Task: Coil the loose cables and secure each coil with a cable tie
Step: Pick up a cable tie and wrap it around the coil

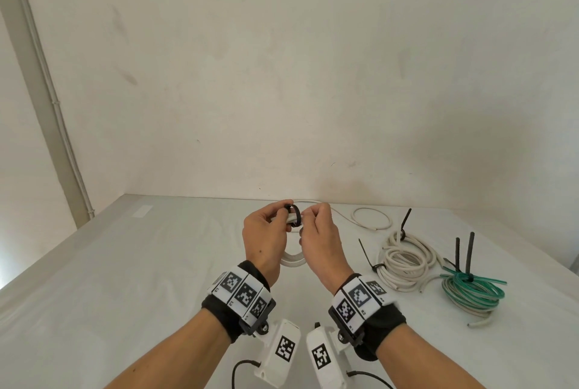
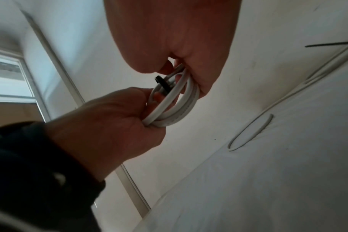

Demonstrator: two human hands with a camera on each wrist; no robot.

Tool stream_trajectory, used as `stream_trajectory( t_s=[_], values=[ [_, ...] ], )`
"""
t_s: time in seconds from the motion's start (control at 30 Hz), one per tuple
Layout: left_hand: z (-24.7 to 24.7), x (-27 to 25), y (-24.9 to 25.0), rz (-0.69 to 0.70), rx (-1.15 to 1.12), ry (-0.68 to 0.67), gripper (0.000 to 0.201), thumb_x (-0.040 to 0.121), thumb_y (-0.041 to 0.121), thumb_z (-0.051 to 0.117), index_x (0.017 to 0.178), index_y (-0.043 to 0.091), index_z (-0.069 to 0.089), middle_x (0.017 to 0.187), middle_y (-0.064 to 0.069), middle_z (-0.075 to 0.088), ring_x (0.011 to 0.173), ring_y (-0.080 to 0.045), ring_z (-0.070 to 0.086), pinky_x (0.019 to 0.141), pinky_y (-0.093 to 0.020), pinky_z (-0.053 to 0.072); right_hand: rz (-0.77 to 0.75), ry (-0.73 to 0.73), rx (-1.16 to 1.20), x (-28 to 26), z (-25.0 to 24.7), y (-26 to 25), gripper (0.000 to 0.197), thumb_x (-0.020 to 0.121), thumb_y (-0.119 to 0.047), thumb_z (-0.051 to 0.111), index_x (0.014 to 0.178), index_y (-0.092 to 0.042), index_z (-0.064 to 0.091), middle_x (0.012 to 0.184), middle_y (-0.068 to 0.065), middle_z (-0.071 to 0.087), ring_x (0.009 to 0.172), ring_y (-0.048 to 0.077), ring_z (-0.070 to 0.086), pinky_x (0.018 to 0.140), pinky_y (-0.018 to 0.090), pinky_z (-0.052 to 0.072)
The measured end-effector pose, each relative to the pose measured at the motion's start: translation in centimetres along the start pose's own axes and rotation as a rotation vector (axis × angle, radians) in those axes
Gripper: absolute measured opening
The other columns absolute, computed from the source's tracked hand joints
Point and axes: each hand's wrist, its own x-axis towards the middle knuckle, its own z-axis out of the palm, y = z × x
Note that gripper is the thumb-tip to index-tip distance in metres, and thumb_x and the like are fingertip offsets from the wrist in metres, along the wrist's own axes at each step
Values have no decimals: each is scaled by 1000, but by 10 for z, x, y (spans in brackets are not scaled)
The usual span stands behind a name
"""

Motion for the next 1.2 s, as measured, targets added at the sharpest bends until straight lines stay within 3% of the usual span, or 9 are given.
stream_trajectory(
  t_s=[0.2, 0.3, 0.43, 0.63, 0.77, 0.9, 1.0, 1.1, 1.2],
  values=[
    [5, -4, 4, 3, -22, -41, 26, 98, 3, 56, 99, 12, 81, 88, -5, 80, 68, -7, 70, 56, -14, 47, 23, -30, 41, 1, -3, -6, 32, 108, -44, 43, 100, -14, 51, 98, 3, 67, 83, 18, 64, 75, 43, 59],
    [4, -3, 8, -14, -43, -82, 27, 98, 3, 55, 100, 11, 81, 90, -6, 80, 58, -4, 58, 54, -17, 44, 19, -28, 58, 4, -7, -10, 31, 108, -44, 44, 95, -16, 49, 87, -1, 64, 64, 6, 54, 64, 34, 48],
    [1, 1, 16, -40, -17, -159, 28, 96, 3, 56, 97, 12, 82, 90, -8, 79, 61, -11, 59, 54, -22, 48, 9, -50, 15, 8, -11, -11, 30, 108, -45, 43, 94, -18, 47, 82, -5, 60, 61, 6, 46, 62, 27, 38],
    [-17, 18, 36, -217, 27, -300, 23, 95, 19, 61, 102, 9, 81, 99, -8, 80, 86, -18, 73, 80, -32, 58, 31, -117, 35, 14, -19, -11, 31, 107, -44, 47, 91, -18, 44, 73, -2, 43, 59, 11, 36, 60, 28, 33],
    [-24, 28, 40, -300, -25, -331, 26, 90, 18, 77, 105, -3, 78, 101, -15, 79, 82, -20, 73, 66, -25, 58, 42, -197, 73, 14, -16, -7, 27, 106, -45, 48, 94, -22, 47, 81, 4, 50, 60, 11, 37, 58, 29, 32],
    [-26, 35, 44, -354, -10, -325, 25, 88, 12, 78, 108, -4, 77, 102, -15, 78, 84, -21, 73, 65, -25, 58, 7, -226, 52, 15, -14, -4, 26, 108, -40, 47, 93, -23, 60, 82, -6, 61, 58, 2, 45, 60, 25, 34],
    [-26, 37, 49, -368, 20, -302, 20, 89, 11, 75, 108, 4, 79, 104, -11, 80, 87, -16, 76, 73, -26, 55, -23, -229, 10, 13, -14, -4, 34, 107, -41, 47, 78, -27, 56, 66, -13, 50, 53, 4, 38, 57, 29, 31],
    [-24, 40, 54, -369, 46, -259, 18, 90, 8, 73, 107, 9, 79, 97, -8, 81, 79, -12, 75, 67, -23, 52, -38, -237, -18, 11, -16, -7, 35, 108, -41, 48, 77, -24, 51, 56, -17, 40, 50, 5, 31, 54, 29, 28],
    [-23, 43, 58, -361, 11, -228, 22, 89, 0, 71, 109, 6, 76, 94, -13, 80, 86, -18, 76, 75, -26, 60, -59, -241, -46, 12, -18, -11, 32, 108, -35, 46, 79, -22, 49, 52, -18, 38, 47, 5, 28, 52, 29, 26]
  ],
)
